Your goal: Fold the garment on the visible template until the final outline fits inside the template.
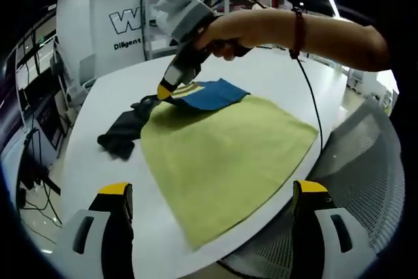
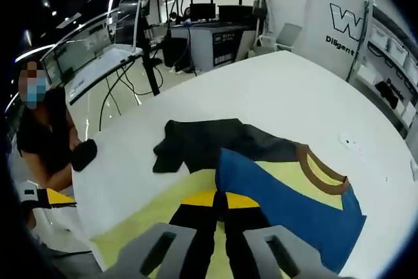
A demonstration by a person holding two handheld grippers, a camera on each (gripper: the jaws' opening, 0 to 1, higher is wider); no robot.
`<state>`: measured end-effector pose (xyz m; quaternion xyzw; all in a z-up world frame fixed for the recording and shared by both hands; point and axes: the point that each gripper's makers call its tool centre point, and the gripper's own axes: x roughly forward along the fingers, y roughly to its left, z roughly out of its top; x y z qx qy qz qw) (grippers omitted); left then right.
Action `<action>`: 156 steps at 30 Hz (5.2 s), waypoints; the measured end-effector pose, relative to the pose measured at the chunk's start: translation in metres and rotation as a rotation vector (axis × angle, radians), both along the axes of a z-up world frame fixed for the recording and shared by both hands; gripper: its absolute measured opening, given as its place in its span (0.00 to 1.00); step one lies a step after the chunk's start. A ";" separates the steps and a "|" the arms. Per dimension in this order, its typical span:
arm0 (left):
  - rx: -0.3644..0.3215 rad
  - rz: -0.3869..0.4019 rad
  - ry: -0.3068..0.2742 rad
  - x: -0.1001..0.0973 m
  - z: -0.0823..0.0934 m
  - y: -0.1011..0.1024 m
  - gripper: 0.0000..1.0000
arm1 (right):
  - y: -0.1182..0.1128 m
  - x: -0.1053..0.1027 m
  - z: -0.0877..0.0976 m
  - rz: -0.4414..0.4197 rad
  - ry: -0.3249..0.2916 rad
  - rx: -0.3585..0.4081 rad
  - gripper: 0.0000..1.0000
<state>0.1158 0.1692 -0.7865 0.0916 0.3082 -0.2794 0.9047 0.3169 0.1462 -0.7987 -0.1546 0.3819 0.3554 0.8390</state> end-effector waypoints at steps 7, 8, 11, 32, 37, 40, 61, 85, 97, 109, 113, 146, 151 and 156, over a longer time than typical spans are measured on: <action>-0.001 0.004 0.001 0.001 -0.001 0.000 0.99 | 0.014 -0.010 -0.003 0.076 -0.003 0.102 0.12; -0.004 0.005 -0.002 0.001 -0.001 -0.001 0.99 | 0.011 -0.008 -0.001 0.069 -0.005 0.107 0.19; 0.000 0.009 -0.003 0.002 0.000 -0.001 0.99 | 0.005 -0.004 0.005 0.052 -0.016 0.120 0.36; 0.006 0.005 -0.055 0.013 0.012 -0.008 0.99 | -0.098 0.027 0.005 -0.189 -0.077 0.194 0.86; 0.003 0.010 -0.048 0.012 0.011 -0.009 0.99 | -0.135 0.028 -0.007 -0.255 -0.059 0.190 0.86; 0.039 0.014 -0.081 0.015 0.016 -0.007 0.99 | -0.157 0.028 -0.011 -0.284 -0.070 0.177 0.83; 0.020 0.045 -0.077 0.019 0.018 -0.001 0.99 | -0.243 0.006 -0.053 -0.479 0.030 0.131 0.53; 0.010 0.058 -0.053 0.016 0.013 -0.001 0.99 | -0.265 -0.001 -0.069 -0.470 0.034 0.026 0.03; -0.017 0.073 -0.035 0.018 0.010 -0.002 0.99 | -0.303 0.003 -0.068 -0.470 0.003 -0.065 0.01; -0.016 0.059 -0.023 0.021 0.007 -0.007 0.99 | -0.336 0.009 -0.068 -0.512 0.033 -0.070 0.02; -0.009 0.058 -0.014 0.021 0.006 -0.006 0.99 | -0.344 0.010 -0.068 -0.526 0.042 -0.066 0.02; -0.011 0.068 -0.011 0.023 0.002 -0.003 0.99 | -0.371 0.003 -0.065 -0.543 0.069 -0.090 0.04; -0.005 0.074 -0.011 0.022 0.002 0.001 0.99 | -0.376 0.007 -0.065 -0.554 0.057 -0.091 0.13; 0.002 0.076 0.002 0.023 -0.001 0.001 0.99 | -0.373 0.010 -0.056 -0.585 0.044 -0.018 0.38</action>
